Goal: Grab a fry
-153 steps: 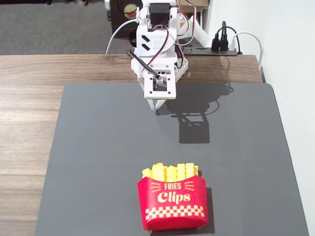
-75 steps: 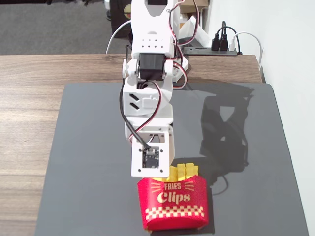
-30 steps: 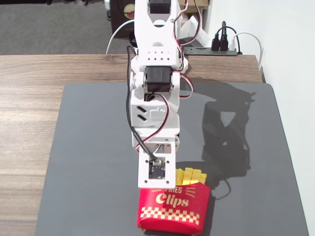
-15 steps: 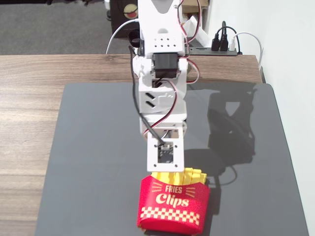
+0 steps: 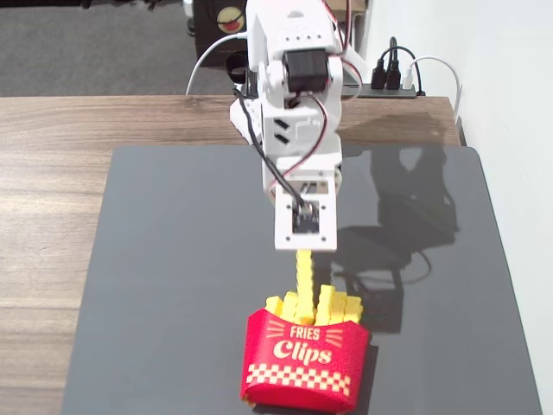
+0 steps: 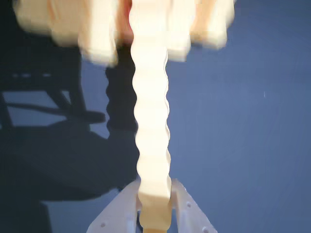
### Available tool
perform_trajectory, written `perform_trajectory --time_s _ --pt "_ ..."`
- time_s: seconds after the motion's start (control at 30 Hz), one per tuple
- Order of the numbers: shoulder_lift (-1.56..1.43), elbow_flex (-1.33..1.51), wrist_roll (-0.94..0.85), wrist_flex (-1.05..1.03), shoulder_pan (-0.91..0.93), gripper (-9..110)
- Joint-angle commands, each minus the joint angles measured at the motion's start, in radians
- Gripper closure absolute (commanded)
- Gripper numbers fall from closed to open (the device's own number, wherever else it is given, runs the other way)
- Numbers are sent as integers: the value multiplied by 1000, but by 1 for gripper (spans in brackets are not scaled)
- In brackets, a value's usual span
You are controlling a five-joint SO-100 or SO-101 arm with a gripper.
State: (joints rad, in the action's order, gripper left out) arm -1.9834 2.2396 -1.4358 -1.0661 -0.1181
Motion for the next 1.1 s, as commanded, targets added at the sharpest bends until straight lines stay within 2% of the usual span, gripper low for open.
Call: perform_trajectory --time_s 0.0,0.27,0.53,0.73,1.07 --pt "-149 55 0 -37 2 101" --pt "-408 201 -17 -152 23 101" --pt "-537 224 -32 -250 74 101" --pt "-588 149 -78 -360 130 101" --pt "-509 -71 -112 -465 137 101"
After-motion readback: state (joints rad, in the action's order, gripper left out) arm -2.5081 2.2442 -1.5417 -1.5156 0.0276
